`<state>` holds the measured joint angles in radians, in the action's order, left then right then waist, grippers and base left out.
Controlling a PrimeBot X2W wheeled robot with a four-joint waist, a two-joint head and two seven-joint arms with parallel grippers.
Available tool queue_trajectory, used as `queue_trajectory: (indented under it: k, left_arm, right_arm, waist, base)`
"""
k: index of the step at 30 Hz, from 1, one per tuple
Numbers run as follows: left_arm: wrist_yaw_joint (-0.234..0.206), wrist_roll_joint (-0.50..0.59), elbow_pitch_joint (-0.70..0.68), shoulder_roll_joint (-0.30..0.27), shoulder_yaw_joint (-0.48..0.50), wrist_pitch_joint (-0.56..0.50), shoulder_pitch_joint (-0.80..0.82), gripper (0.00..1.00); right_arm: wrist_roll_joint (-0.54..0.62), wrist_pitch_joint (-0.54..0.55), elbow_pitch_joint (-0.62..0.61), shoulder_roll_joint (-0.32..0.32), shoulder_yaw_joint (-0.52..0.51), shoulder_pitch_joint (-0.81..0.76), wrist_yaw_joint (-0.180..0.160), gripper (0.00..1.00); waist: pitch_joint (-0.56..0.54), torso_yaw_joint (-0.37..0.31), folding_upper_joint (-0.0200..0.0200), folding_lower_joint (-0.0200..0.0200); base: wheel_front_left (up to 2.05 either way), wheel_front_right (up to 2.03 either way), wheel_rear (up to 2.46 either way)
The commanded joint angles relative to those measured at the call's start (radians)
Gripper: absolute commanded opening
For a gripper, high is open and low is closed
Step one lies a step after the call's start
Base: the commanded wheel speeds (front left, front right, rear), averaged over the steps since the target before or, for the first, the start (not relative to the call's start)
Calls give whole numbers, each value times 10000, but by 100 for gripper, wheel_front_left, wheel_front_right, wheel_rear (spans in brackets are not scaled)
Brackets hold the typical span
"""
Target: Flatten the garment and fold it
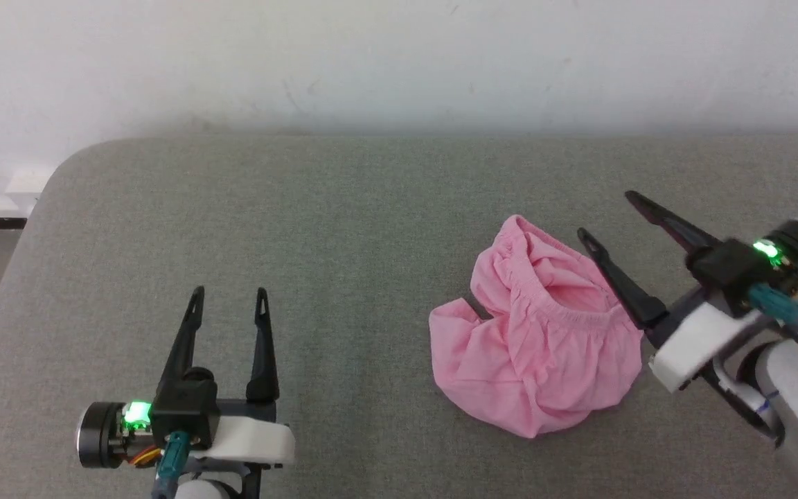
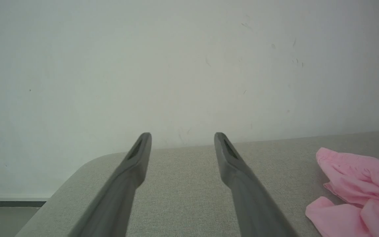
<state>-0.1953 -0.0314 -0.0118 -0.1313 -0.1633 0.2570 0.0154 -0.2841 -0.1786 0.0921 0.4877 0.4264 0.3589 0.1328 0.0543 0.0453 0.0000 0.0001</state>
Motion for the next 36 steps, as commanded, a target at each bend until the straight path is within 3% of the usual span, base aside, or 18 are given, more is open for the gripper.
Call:
queue_trajectory:
  k: [1,6,10,13,20,21,22,23,29,33,36]
  left_arm:
    - [39,109,32,59,21,47,134,100]
    - [132,108,79,205,-61,47,251,100]
    - [181,112,98,313,-115,47,399,100]
    - [202,106,113,386,-132,47,536,100]
    - [239,95,208,524,-167,47,746,100]
    - [240,95,223,536,-157,47,747,100]
    - [236,93,238,544,-133,47,740,100]
    - [231,90,252,550,-101,47,722,100]
    - [219,107,316,567,34,47,526,100]
    - [246,117,279,591,62,47,506,100]
    - [286,129,232,619,16,47,630,100]
  right_arm:
    - [-439,744,266,528,905,806,-21,100]
    - [-2831,4034,1055,1582,3405,2320,-21,100]
    - [-4323,5868,1163,1843,4819,3301,-21,100]
    - [-5205,6313,1350,1734,5448,3840,-21,100]
    - [-6031,6517,2305,1407,6876,4474,-21,100]
    - [-6129,6289,2304,1376,6977,4553,-21,41]
    - [-6171,5979,2305,1365,7037,4649,-21,16]
    - [-6188,5750,2317,1384,7128,4741,-21,0]
    - [-6516,4472,1963,1743,7112,5126,-21,0]
    - [-6915,3525,1887,2267,6427,5394,-21,0]
    - [-7296,2923,2568,2445,5732,5495,-21,0]
  waist:
    - [86,64,0,-1]
    - [349,339,0,-1]
    - [673,626,0,-1]
    - [927,837,0,-1]
    - [1250,1169,0,-1]
    - [1252,1180,0,-1]
    - [1241,1174,0,-1]
    - [1215,1154,0,-1]
    - [985,959,0,-1]
    - [1008,755,0,-1]
    - [1220,657,0,-1]
  base:
    - [0,0,0]
    - [0,0,0]
    - [0,0,0]
    - [0,0,0]
    - [0,0,0]
    - [0,0,0]
    - [0,0,0]
    - [0,0,0]
    - [0,0,0]
    - [0,0,0]
    - [0,0,0]
